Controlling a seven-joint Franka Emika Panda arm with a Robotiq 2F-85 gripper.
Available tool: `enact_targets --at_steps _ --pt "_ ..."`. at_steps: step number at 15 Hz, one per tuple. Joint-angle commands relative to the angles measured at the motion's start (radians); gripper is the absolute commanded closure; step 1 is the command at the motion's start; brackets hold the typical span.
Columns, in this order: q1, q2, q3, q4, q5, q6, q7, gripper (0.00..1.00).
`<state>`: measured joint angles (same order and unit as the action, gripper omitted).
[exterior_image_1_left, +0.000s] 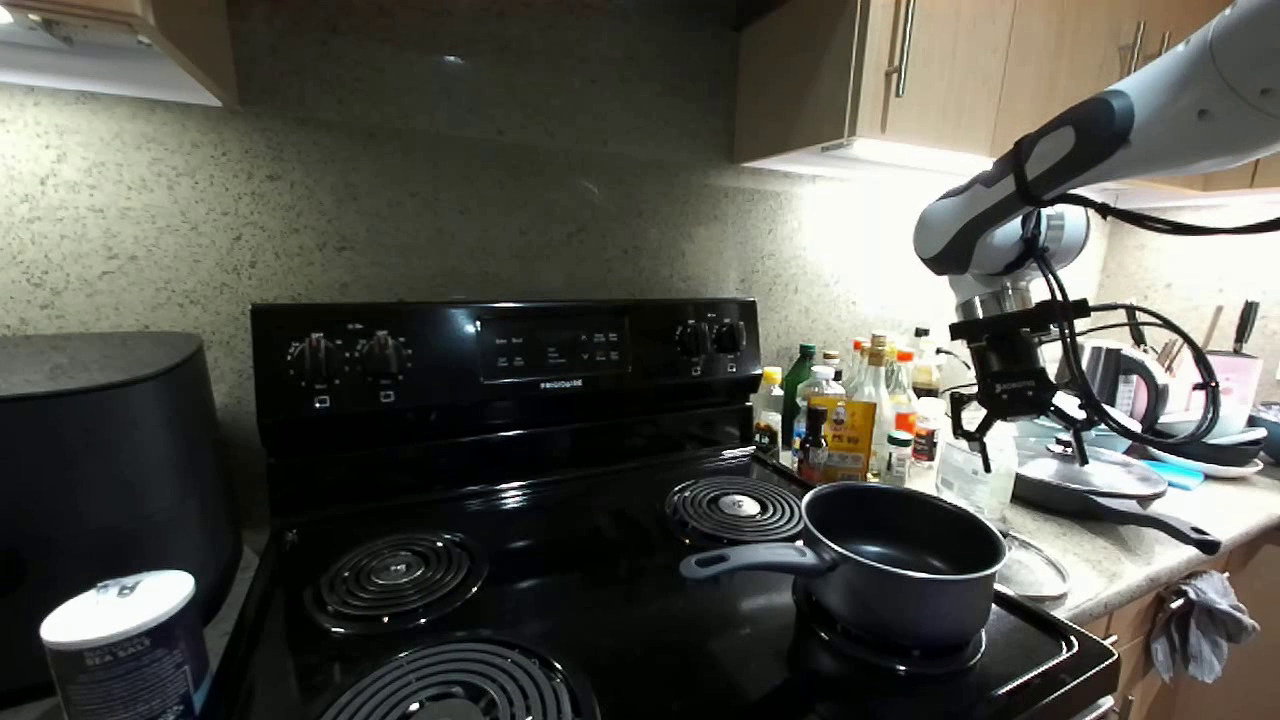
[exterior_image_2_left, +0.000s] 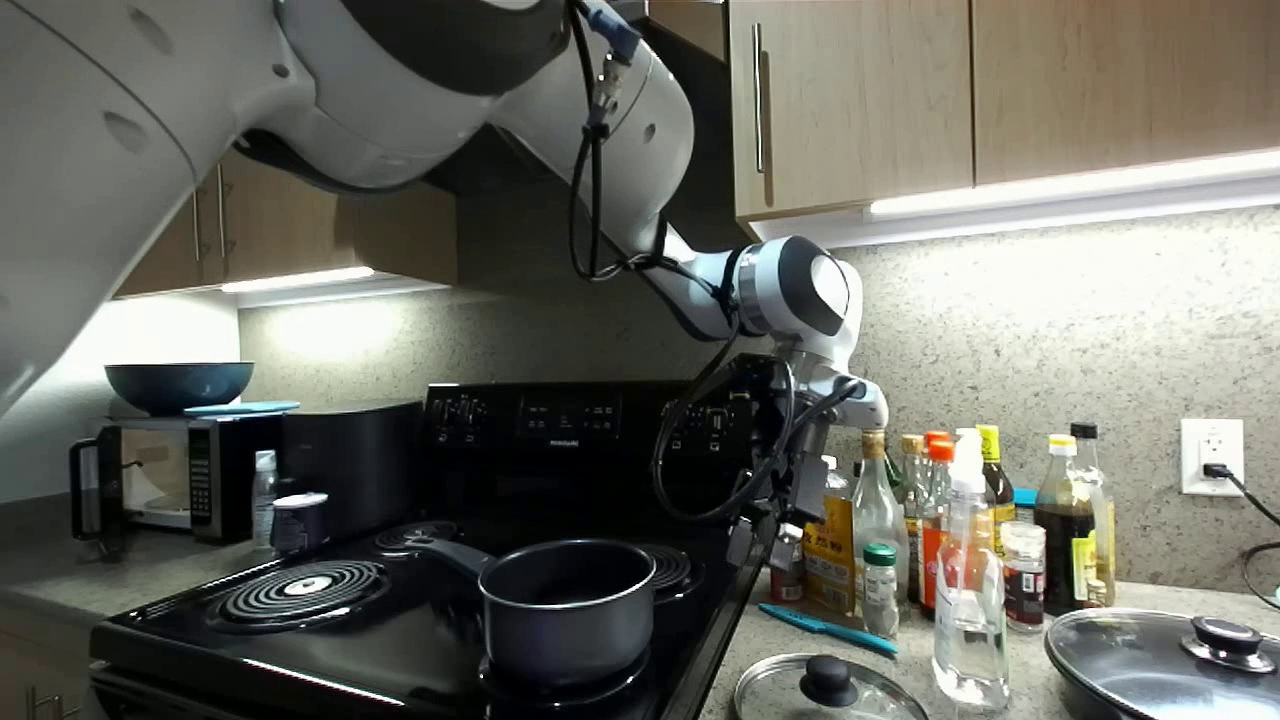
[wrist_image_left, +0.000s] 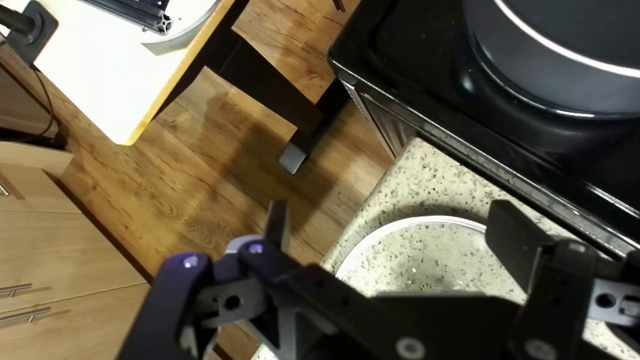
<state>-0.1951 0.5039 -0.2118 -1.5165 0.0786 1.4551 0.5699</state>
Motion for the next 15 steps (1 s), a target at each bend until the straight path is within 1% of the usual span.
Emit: enact_targets --at_steps 1,3,5,7,9,12,14,15 --pt "0.004 0.011 -0.009 0.016 0.003 -0.009 -0.003 0.00" --pt "0.005 0.015 -0.009 0.024 0.003 -0.011 -0.003 0.00" --pt "-0.002 0.040 -0.005 0.049 0.028 0.007 0.004 0.00" --pt "-0.016 0.079 0.001 0.093 0.062 -0.004 0.000 0.00" --pt "-0.022 0.117 0.002 0.133 0.091 0.021 0.002 0.00" --pt "-0.026 0.174 -0.001 0.199 0.100 0.050 0.010 0.00" --pt "-0.031 0.203 -0.003 0.240 0.110 0.029 0.030 0.00" --pt "-0.018 0.173 -0.004 0.191 0.080 0.046 0.000 0.00"
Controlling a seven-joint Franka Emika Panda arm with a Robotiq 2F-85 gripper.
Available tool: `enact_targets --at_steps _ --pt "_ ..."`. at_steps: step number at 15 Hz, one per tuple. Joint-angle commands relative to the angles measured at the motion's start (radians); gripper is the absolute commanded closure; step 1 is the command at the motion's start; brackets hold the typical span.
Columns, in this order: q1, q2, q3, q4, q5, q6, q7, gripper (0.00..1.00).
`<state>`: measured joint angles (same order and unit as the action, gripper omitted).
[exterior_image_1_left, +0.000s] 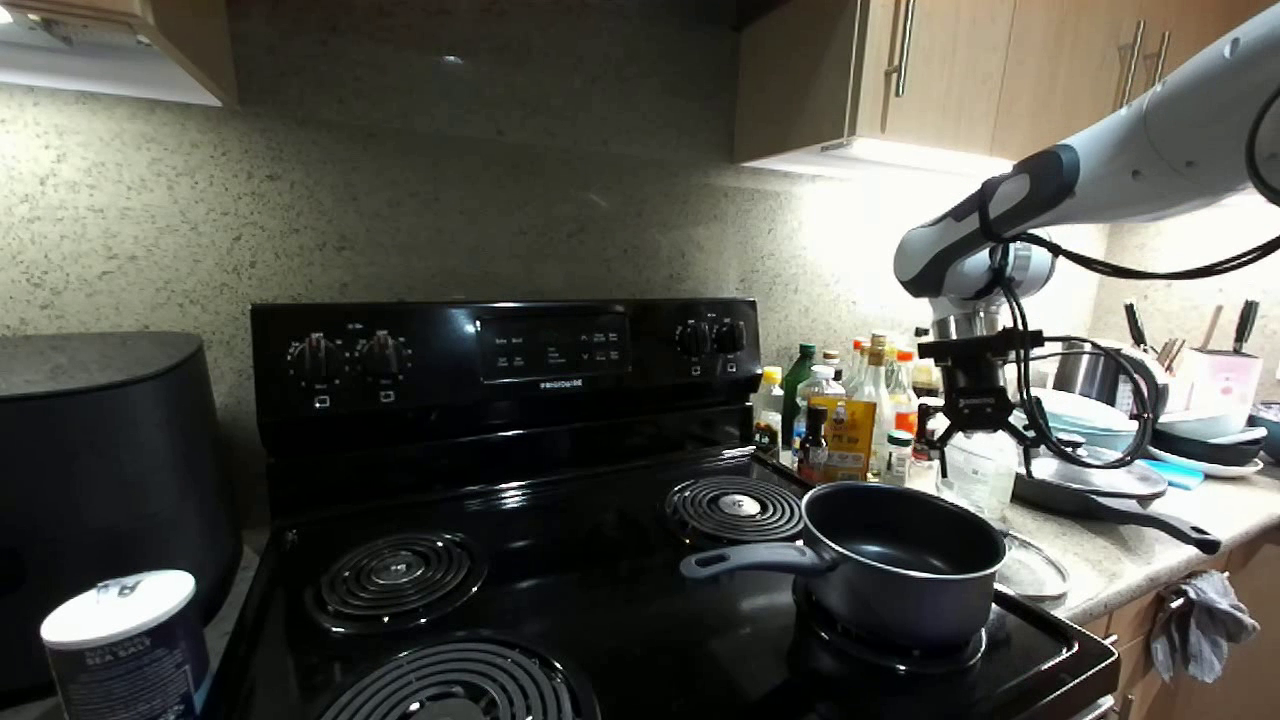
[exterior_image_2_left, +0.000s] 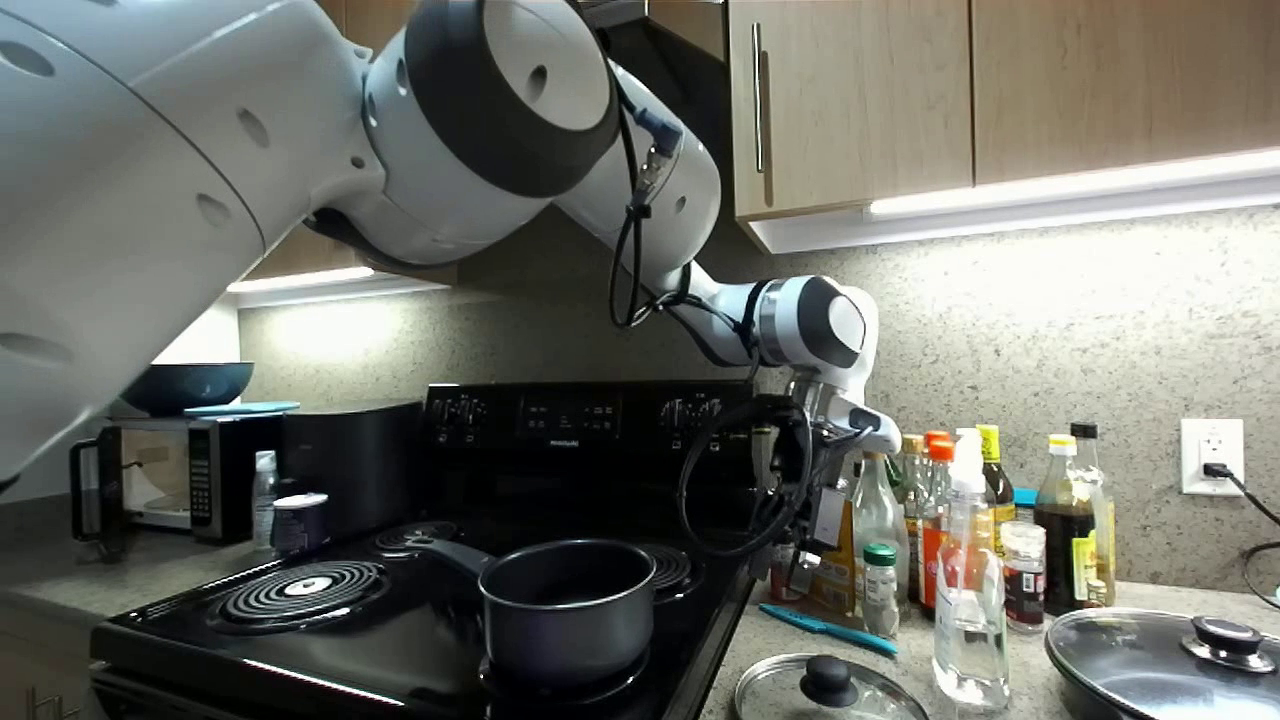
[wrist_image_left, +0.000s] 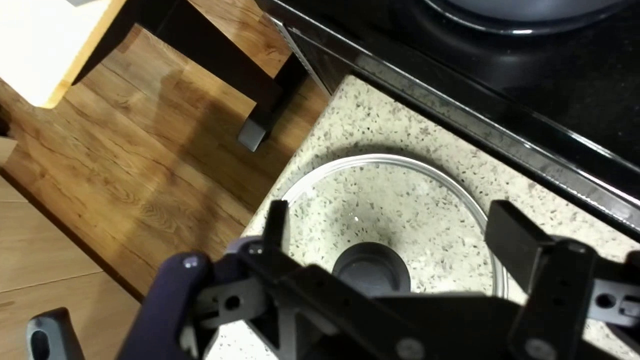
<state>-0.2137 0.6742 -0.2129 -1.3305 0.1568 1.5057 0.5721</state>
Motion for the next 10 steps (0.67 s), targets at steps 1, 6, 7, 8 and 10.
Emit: enact_targets --at_steps 1,6,7,8,10 --pt "-0.002 0.017 -0.003 0.024 0.003 -0.006 0.001 0.00" --pt "-0.004 0.042 -0.005 0.050 -0.005 -0.013 0.004 0.00" --pt "-0.009 0.050 -0.004 0.056 0.008 -0.003 0.012 0.00" --pt "-0.013 0.063 -0.003 0.072 0.012 -0.016 0.013 0.00" --pt "-0.024 0.089 -0.001 0.104 0.024 -0.042 0.018 0.00"
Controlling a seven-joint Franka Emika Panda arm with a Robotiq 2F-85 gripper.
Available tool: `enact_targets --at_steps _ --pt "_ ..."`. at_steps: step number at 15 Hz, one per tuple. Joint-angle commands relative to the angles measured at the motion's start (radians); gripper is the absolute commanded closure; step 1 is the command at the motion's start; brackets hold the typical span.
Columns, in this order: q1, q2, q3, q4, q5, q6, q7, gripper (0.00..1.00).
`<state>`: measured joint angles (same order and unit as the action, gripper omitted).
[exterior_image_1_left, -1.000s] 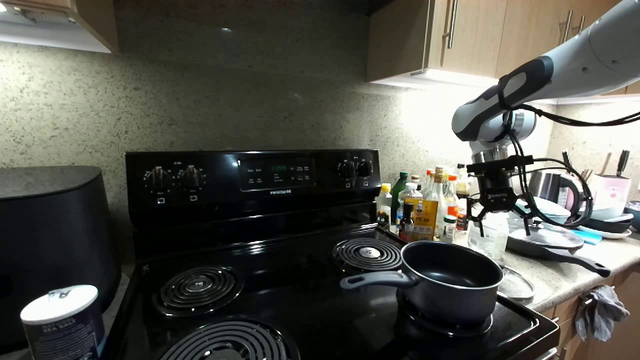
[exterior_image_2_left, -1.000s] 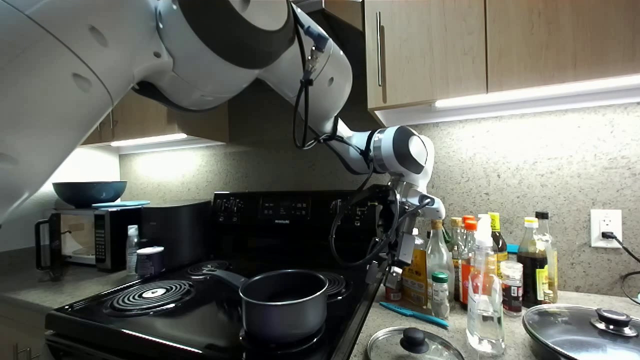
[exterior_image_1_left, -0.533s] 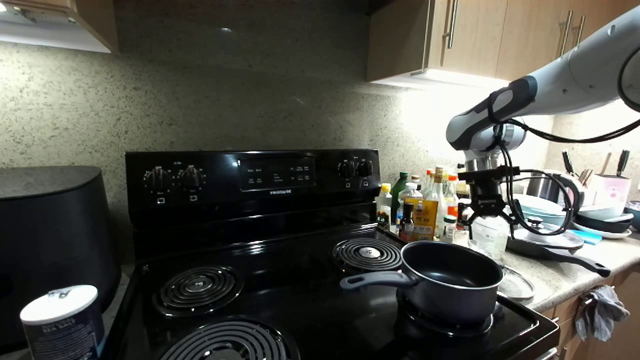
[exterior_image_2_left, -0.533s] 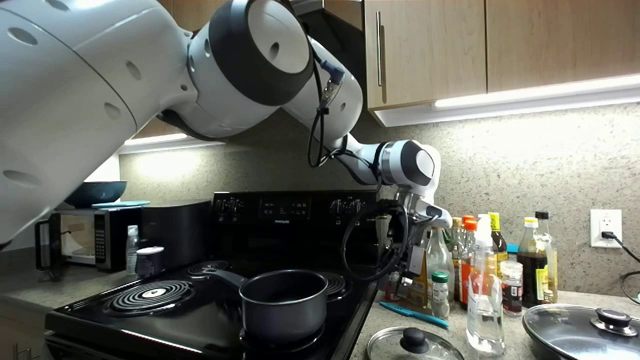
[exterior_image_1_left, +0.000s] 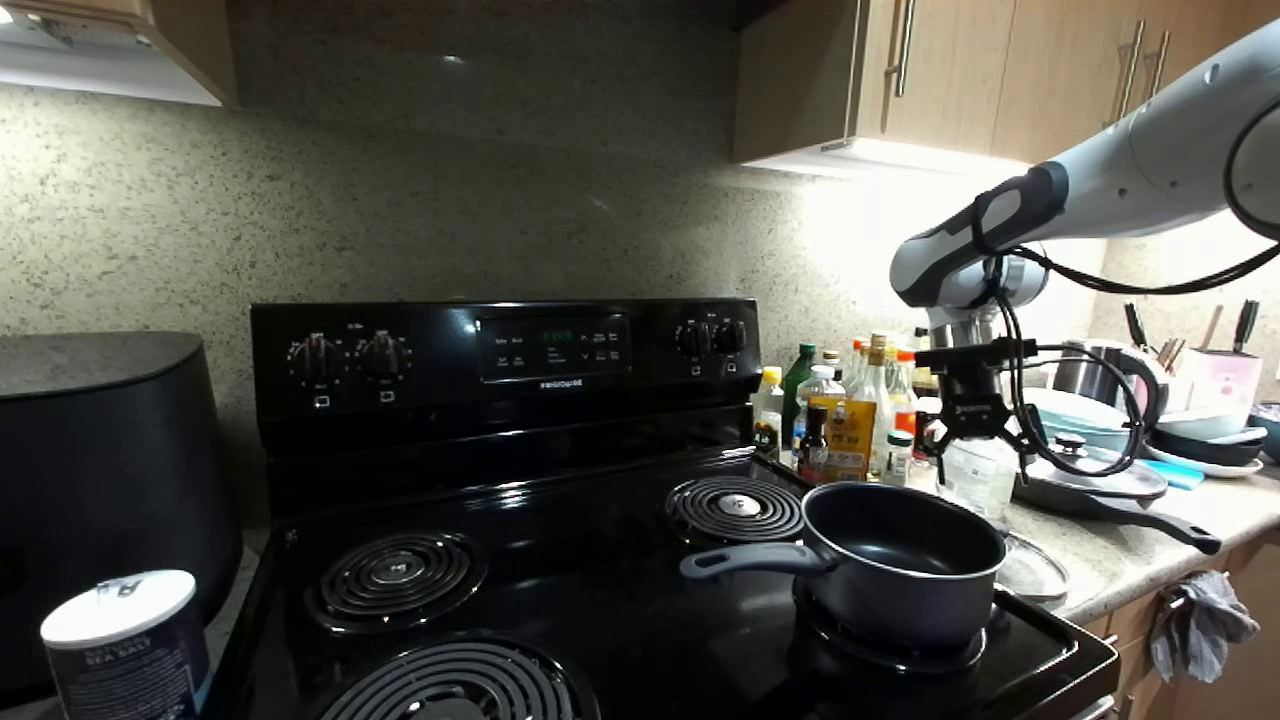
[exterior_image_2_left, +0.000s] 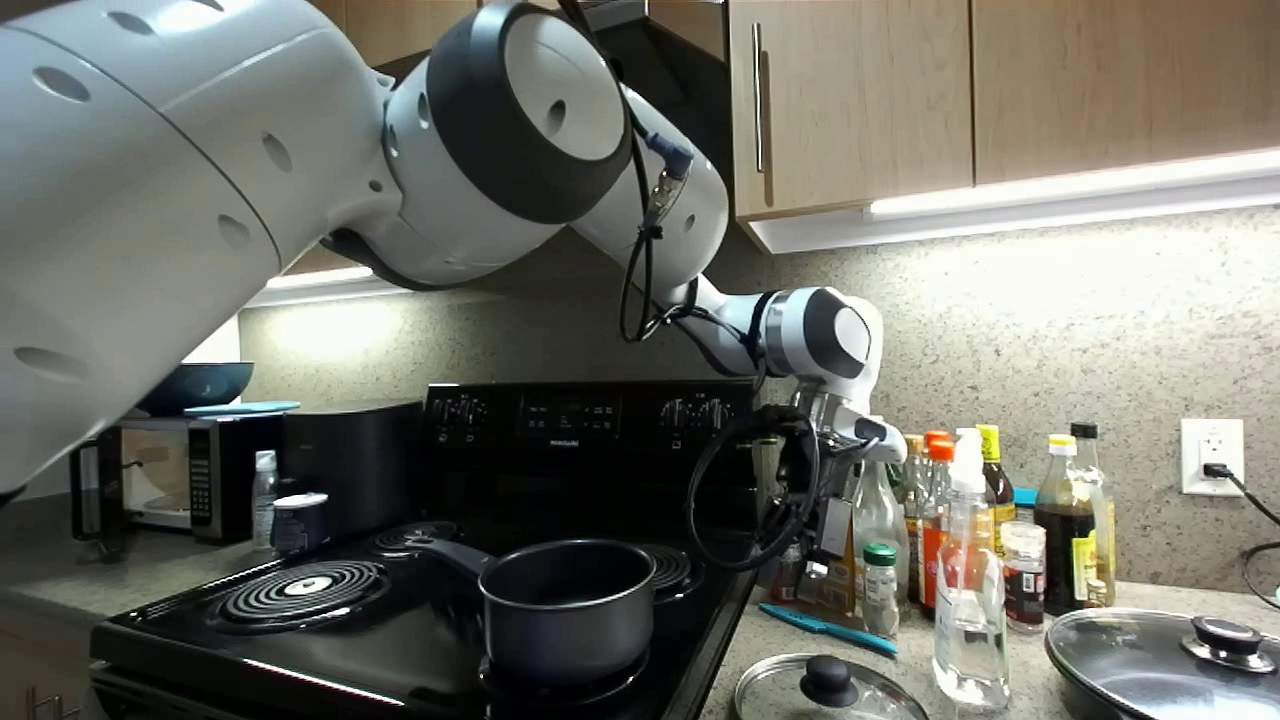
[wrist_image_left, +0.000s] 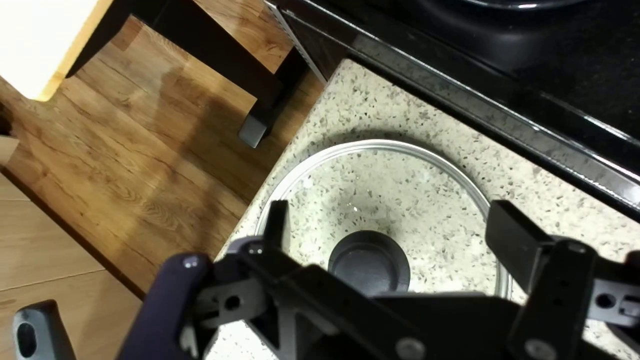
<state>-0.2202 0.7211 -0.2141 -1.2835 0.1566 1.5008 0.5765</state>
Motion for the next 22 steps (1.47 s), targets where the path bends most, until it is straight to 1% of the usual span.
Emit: enact_targets --at_steps 1,5,9,10,12,16,18,20,22 --pt "-0.024 0.059 0.002 0.078 0.029 -0.048 0.012 0.00" --pt "-0.058 0.147 0.008 0.191 0.046 -0.091 0.004 0.00" --pt "-0.086 0.216 0.010 0.294 0.076 -0.149 0.044 0.00" --pt "-0.065 0.179 0.001 0.220 0.042 -0.098 0.003 0.00" --pt "-0.074 0.203 0.002 0.257 0.050 -0.112 0.012 0.00" --pt "-0.076 0.210 0.003 0.275 0.051 -0.121 0.018 0.00" --pt "-0.075 0.220 0.006 0.264 0.071 -0.022 0.034 0.00" --pt "-0.068 0.233 0.019 0.239 0.087 0.130 0.030 0.00" --pt "-0.062 0.256 0.049 0.216 0.121 0.231 0.039 0.00"
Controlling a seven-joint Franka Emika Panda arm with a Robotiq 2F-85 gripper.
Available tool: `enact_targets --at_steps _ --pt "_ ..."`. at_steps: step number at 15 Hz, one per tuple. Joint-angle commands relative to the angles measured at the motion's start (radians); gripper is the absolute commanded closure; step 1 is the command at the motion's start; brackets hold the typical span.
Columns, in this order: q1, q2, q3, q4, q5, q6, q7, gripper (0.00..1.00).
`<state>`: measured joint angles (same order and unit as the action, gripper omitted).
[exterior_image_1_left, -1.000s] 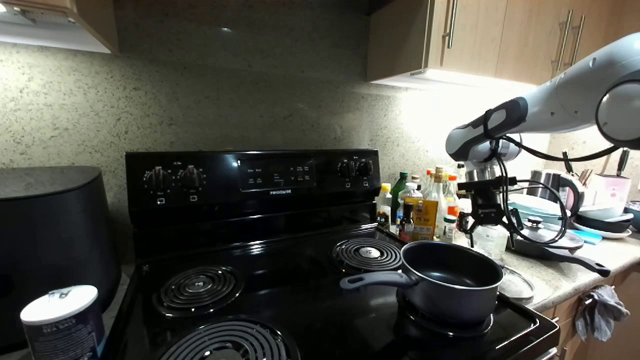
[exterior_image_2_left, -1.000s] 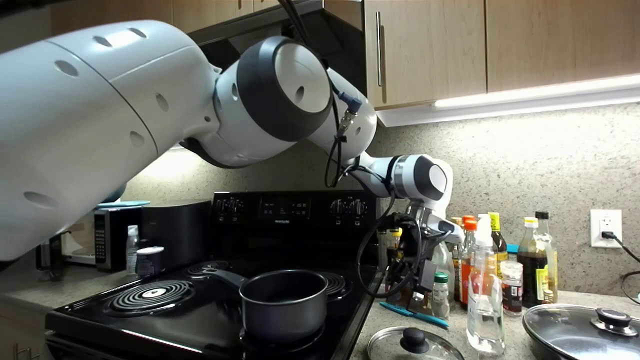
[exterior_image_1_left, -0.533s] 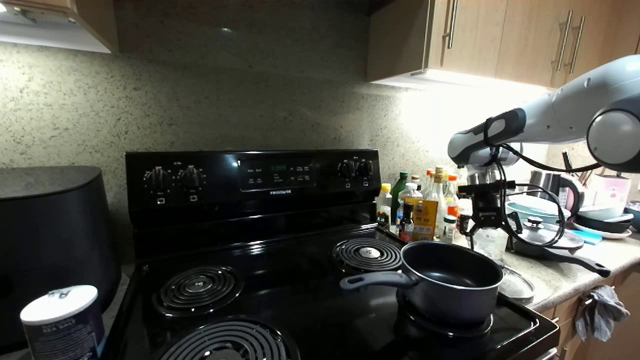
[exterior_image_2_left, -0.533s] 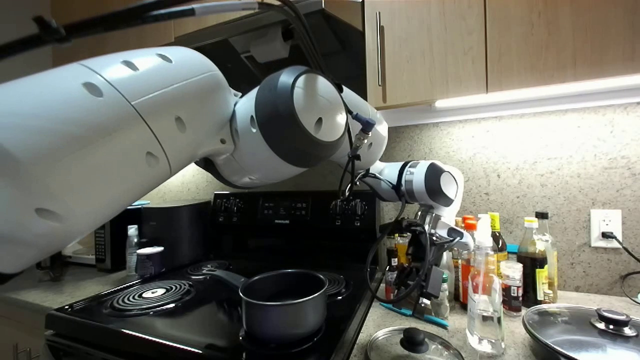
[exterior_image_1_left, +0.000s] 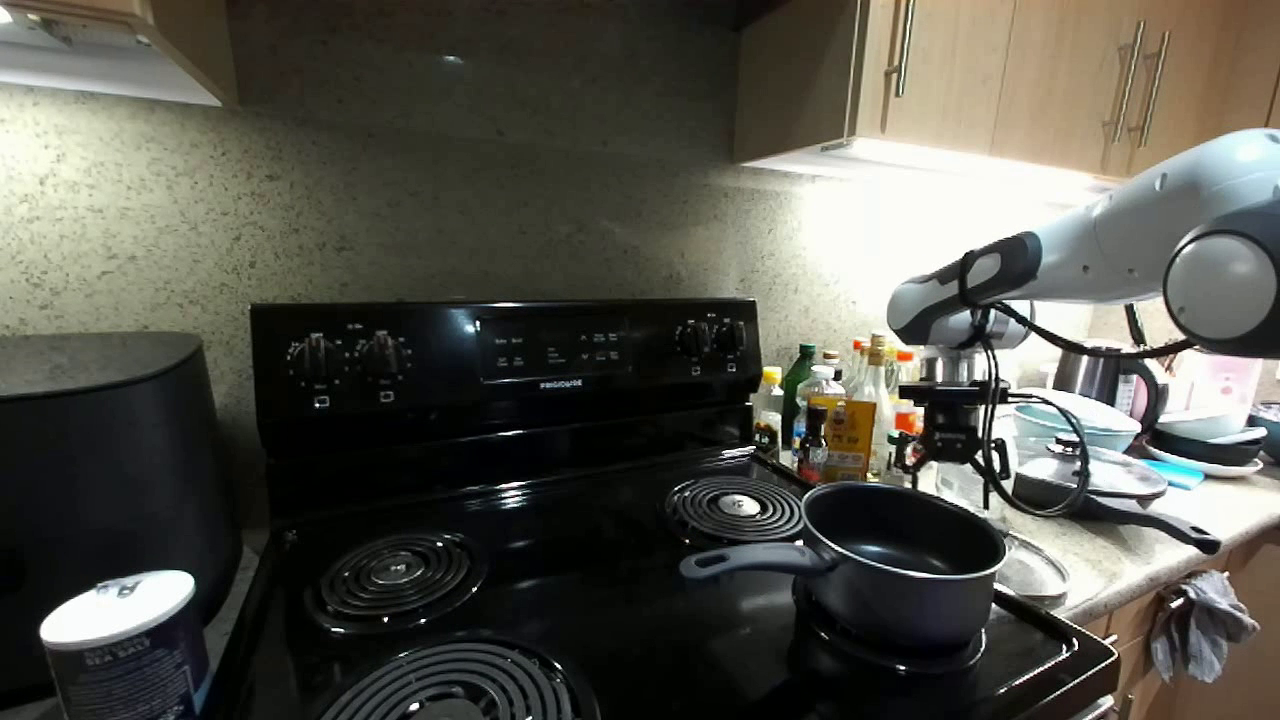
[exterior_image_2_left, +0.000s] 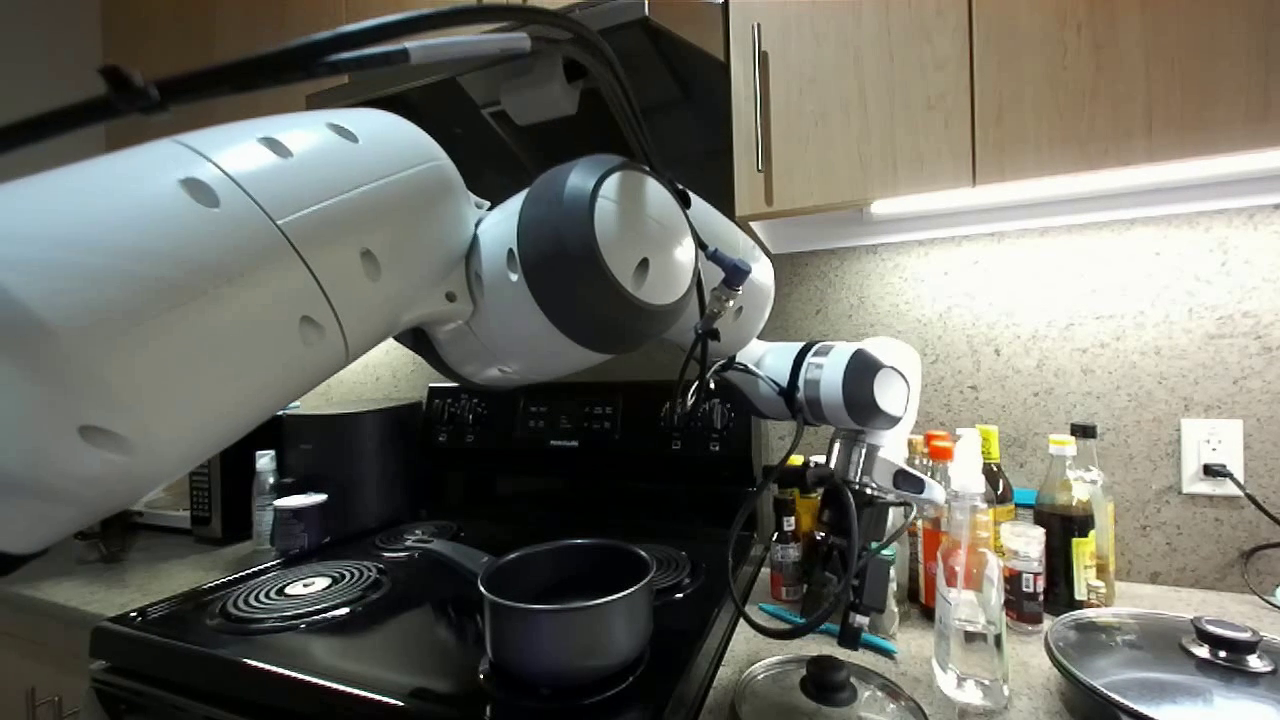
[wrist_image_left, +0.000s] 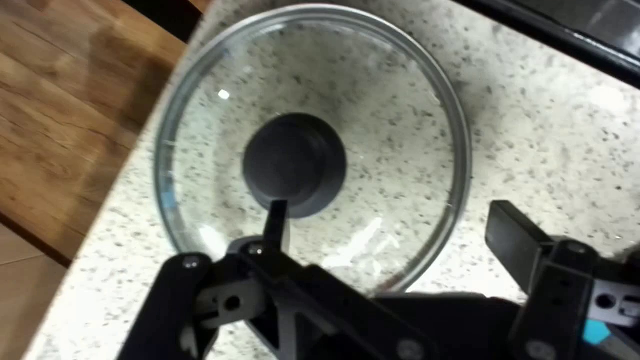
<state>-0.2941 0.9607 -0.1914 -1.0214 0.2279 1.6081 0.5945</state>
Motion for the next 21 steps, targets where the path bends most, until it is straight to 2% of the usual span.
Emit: enact_targets --at_steps 1,3,4,10,13,20,21 --pt "0.019 0.023 0.040 -0.070 0.069 0.187 0.023 0.00" --pt "0.034 0.033 0.059 -0.102 0.089 0.239 0.037 0.00" --pt "0.021 0.042 0.046 -0.049 0.053 0.180 0.011 0.00" --pt "0.037 0.044 0.052 -0.059 0.061 0.202 0.024 0.00" --pt "0.046 -0.043 0.033 -0.152 0.040 0.193 0.016 0.00" --pt "0.068 -0.270 -0.003 -0.407 0.020 0.270 0.017 0.00" --pt "0.047 -0.158 0.008 -0.251 0.037 0.214 0.021 0.00"
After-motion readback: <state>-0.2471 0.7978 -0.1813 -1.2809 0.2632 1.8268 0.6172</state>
